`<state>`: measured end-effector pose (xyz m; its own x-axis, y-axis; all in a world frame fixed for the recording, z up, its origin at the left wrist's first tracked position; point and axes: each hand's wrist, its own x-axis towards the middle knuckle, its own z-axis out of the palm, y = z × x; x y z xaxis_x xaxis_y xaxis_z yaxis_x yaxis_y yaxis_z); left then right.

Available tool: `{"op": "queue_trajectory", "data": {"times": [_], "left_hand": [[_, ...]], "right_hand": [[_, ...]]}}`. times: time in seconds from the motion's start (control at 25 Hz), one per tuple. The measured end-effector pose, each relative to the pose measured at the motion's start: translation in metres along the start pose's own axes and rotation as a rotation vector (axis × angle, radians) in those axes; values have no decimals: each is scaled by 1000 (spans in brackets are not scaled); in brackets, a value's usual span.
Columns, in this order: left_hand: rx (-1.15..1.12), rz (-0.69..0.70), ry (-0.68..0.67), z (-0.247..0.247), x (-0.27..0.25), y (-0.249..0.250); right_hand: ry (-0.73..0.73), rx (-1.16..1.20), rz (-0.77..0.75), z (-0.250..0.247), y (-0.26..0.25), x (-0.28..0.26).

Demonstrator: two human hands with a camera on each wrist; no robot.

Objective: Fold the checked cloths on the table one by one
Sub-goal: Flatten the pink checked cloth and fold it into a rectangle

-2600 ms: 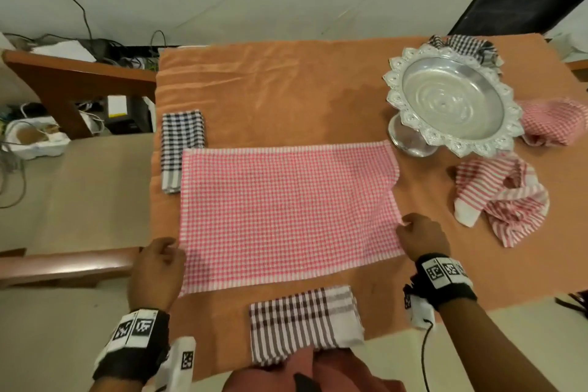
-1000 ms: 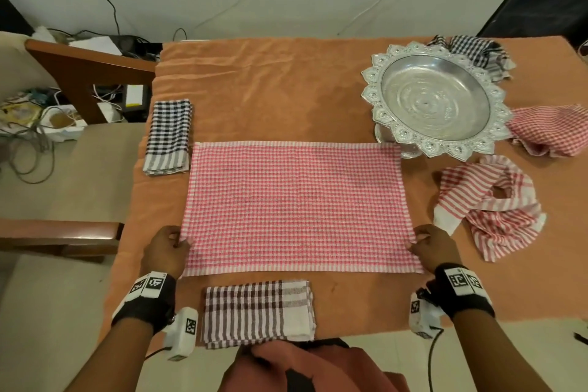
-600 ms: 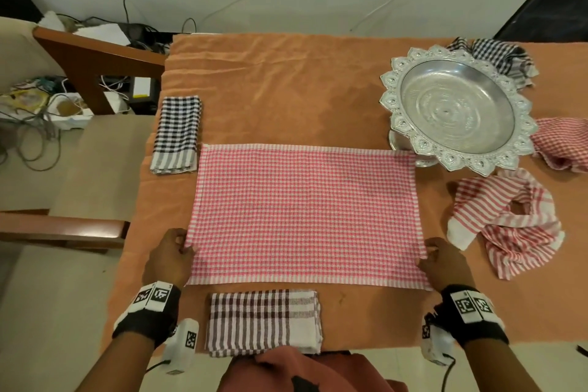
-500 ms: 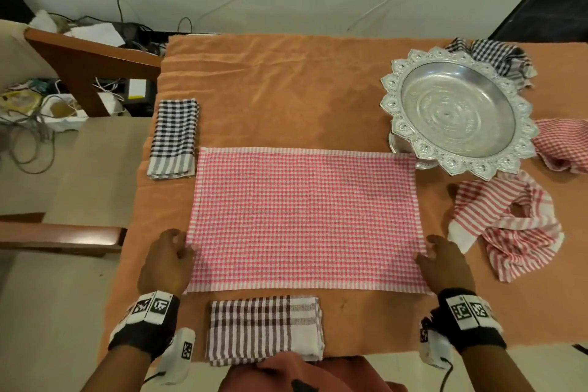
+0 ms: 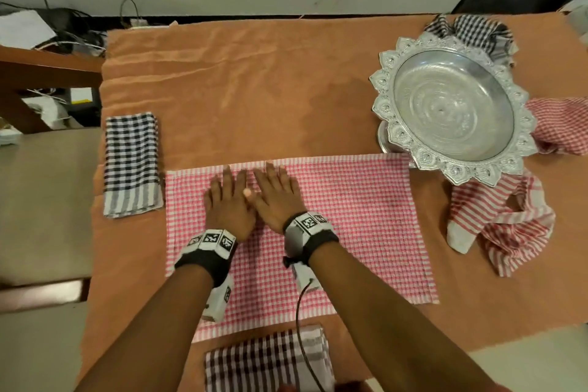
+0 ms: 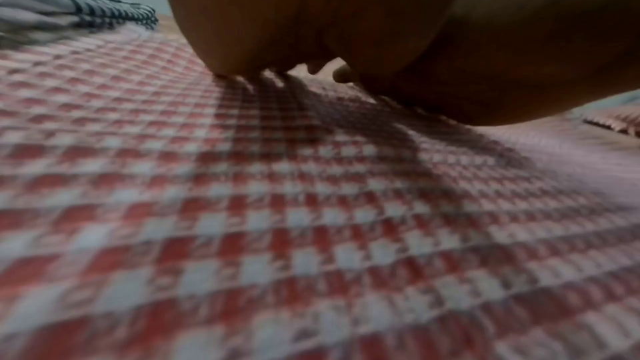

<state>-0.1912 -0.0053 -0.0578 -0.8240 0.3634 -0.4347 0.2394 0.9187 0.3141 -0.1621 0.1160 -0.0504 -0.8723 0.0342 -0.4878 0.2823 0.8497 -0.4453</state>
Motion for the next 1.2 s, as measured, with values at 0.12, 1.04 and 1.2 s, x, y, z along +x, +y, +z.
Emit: {"op": "queue_trajectory", "data": {"times": [0.12,1.04,1.2], "left_hand": [[121,46,-85,9,6,-24],[40,73,-9,-6,-29,-25],[37,97,-75,26,-62,9]], "right_hand": [[-46,-202,-32,8,20,4],[147,-237,191,-51,105,-48],[-16,-161,-83,8,24,-59]]}}
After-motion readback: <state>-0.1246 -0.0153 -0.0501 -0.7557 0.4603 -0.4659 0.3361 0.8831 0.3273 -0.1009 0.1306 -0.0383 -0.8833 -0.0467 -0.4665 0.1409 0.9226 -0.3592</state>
